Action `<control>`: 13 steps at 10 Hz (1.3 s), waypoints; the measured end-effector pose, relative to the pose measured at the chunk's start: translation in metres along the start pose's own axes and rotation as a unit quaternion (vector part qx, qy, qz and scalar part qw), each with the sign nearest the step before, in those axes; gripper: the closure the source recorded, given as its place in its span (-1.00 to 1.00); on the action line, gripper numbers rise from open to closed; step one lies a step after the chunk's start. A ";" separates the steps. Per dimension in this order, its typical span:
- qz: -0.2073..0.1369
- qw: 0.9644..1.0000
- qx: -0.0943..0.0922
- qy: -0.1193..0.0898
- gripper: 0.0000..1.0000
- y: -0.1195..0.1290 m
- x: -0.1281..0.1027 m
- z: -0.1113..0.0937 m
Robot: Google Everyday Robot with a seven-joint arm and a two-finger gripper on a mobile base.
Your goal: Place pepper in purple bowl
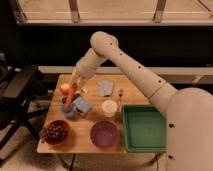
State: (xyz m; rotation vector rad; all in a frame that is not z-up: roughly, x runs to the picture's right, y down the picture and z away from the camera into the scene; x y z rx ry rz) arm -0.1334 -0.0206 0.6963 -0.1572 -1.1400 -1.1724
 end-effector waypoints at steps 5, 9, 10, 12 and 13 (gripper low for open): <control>-0.006 0.999 -0.007 -0.034 1.00 0.043 -0.031 -0.003; -0.005 0.999 -0.006 -0.034 1.00 0.044 -0.030 -0.003; -0.001 0.999 -0.004 -0.032 1.00 0.047 -0.031 -0.002; 0.021 0.999 0.003 -0.023 1.00 0.066 -0.043 -0.006; 0.034 0.999 0.005 -0.019 1.00 0.080 -0.052 -0.009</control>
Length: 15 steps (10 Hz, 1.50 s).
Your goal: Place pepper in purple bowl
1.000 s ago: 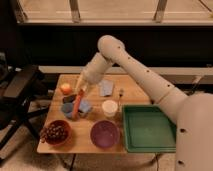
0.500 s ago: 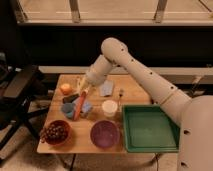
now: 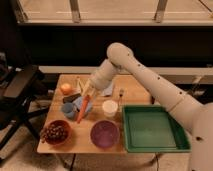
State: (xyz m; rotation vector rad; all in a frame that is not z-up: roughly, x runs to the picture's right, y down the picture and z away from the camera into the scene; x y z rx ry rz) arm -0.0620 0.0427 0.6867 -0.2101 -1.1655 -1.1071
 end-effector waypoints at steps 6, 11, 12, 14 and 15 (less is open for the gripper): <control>0.106 0.993 0.015 0.046 0.89 0.105 -0.049 0.007; 0.158 0.983 0.036 0.088 -0.06 0.152 -0.048 -0.004; 0.165 0.981 0.041 0.089 -0.24 0.158 -0.047 -0.004; 0.164 0.982 0.041 0.088 -0.27 0.157 -0.046 -0.003; 0.164 0.982 0.041 0.088 -0.27 0.157 -0.046 -0.003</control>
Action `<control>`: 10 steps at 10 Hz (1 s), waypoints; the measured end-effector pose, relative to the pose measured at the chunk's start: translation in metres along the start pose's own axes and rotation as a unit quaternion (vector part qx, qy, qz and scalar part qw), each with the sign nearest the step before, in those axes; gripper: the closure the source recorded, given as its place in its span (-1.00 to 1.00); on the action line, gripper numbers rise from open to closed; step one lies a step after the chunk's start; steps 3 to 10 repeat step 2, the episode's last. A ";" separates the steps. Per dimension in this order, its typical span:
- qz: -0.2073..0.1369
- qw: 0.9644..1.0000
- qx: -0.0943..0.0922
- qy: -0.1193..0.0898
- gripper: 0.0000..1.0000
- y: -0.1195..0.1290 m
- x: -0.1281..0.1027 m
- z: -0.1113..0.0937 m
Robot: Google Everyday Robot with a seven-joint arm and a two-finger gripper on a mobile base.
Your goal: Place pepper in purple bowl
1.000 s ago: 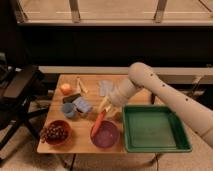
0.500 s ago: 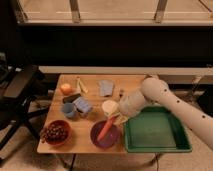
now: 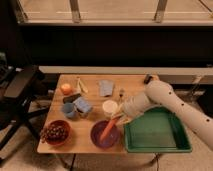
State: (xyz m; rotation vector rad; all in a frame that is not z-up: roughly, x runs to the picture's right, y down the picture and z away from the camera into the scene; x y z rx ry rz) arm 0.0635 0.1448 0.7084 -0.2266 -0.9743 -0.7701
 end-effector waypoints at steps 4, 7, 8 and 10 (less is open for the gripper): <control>0.001 1.000 0.000 0.001 -0.27 0.001 0.000 -0.001; 0.001 1.000 0.000 0.001 -0.27 0.001 0.000 -0.001; 0.001 1.000 0.000 0.001 -0.27 0.001 0.000 -0.001; 0.001 1.000 0.000 0.001 -0.27 0.001 0.000 -0.001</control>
